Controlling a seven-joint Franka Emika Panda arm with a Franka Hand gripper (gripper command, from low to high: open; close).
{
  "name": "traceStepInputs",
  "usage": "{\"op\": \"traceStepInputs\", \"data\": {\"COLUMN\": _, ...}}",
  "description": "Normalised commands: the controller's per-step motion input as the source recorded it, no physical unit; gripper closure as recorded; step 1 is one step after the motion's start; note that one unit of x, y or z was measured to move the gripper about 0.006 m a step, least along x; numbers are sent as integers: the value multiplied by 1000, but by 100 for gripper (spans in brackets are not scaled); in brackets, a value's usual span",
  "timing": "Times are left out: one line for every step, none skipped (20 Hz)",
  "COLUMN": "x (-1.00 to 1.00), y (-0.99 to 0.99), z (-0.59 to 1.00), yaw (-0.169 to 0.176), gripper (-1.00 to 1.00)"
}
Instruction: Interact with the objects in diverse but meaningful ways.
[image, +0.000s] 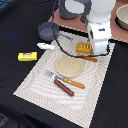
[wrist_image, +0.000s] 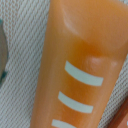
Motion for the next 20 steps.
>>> {"op": "traceStepInputs", "data": {"x": 0, "y": 291, "z": 1000, "yaw": -62, "gripper": -100}}
{"op": "traceStepInputs", "data": {"x": -3, "y": 286, "z": 1000, "yaw": -59, "gripper": -100}}
{"op": "traceStepInputs", "data": {"x": -129, "y": 246, "z": 1000, "yaw": -49, "gripper": -100}}
{"op": "traceStepInputs", "data": {"x": -306, "y": 226, "z": 1000, "yaw": -38, "gripper": -100}}
{"op": "traceStepInputs", "data": {"x": -417, "y": 189, "z": 1000, "yaw": -17, "gripper": -100}}
{"op": "traceStepInputs", "data": {"x": -529, "y": 117, "z": 926, "yaw": 0, "gripper": -100}}
{"op": "traceStepInputs", "data": {"x": -586, "y": 97, "z": 763, "yaw": 0, "gripper": -100}}
{"op": "traceStepInputs", "data": {"x": -686, "y": 49, "z": 637, "yaw": 0, "gripper": -100}}
{"op": "traceStepInputs", "data": {"x": -800, "y": 37, "z": 537, "yaw": 0, "gripper": -100}}
{"op": "traceStepInputs", "data": {"x": -831, "y": 51, "z": 469, "yaw": 0, "gripper": -100}}
{"op": "traceStepInputs", "data": {"x": -920, "y": 60, "z": 414, "yaw": 0, "gripper": -100}}
{"op": "traceStepInputs", "data": {"x": -991, "y": 54, "z": 357, "yaw": 0, "gripper": -100}}
{"op": "traceStepInputs", "data": {"x": -1000, "y": 37, "z": 274, "yaw": 0, "gripper": -100}}
{"op": "traceStepInputs", "data": {"x": -1000, "y": 20, "z": 177, "yaw": 0, "gripper": -100}}
{"op": "traceStepInputs", "data": {"x": -1000, "y": 0, "z": 97, "yaw": 0, "gripper": -100}}
{"op": "traceStepInputs", "data": {"x": -1000, "y": 0, "z": 54, "yaw": 0, "gripper": -100}}
{"op": "traceStepInputs", "data": {"x": -1000, "y": 0, "z": 20, "yaw": 0, "gripper": -100}}
{"op": "traceStepInputs", "data": {"x": -1000, "y": 0, "z": 31, "yaw": 0, "gripper": -100}}
{"op": "traceStepInputs", "data": {"x": -1000, "y": 0, "z": 0, "yaw": 0, "gripper": -100}}
{"op": "traceStepInputs", "data": {"x": -1000, "y": -11, "z": 0, "yaw": 0, "gripper": -100}}
